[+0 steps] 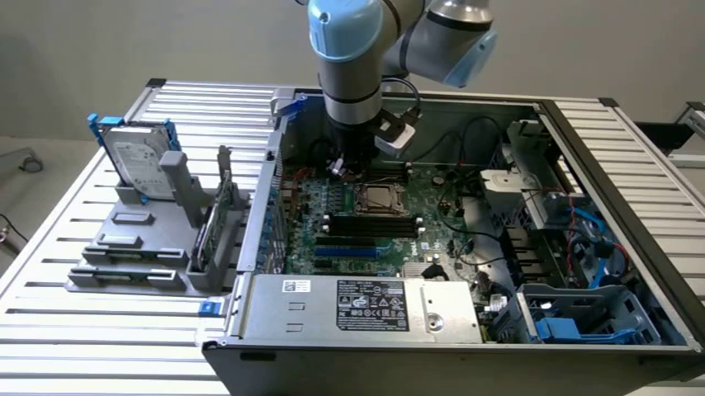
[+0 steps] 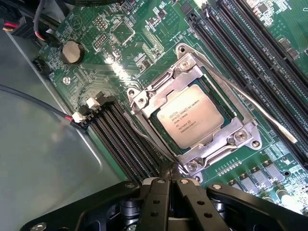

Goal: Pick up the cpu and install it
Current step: 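Install the first cpu locking lever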

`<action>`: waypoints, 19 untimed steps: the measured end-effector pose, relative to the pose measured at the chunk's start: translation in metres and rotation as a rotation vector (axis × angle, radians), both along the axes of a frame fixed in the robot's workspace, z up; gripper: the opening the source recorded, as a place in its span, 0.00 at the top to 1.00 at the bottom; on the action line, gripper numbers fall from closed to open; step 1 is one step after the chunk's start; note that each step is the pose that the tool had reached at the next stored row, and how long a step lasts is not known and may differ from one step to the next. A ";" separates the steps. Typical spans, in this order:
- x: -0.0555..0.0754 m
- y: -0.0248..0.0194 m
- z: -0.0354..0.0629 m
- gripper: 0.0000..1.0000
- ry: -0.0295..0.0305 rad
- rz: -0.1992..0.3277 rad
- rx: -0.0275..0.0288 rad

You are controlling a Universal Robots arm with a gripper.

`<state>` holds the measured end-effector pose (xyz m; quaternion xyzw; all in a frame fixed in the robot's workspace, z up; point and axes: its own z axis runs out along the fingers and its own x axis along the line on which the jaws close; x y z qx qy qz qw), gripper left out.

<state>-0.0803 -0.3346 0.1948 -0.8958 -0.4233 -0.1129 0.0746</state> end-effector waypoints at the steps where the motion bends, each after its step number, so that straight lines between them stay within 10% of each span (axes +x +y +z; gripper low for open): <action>1: 0.000 0.0005 0.0000 0.89 0.0000 0.000 -0.0008; 19: 0.003 0.0032 -0.0001 0.89 -0.0001 0.002 -0.0167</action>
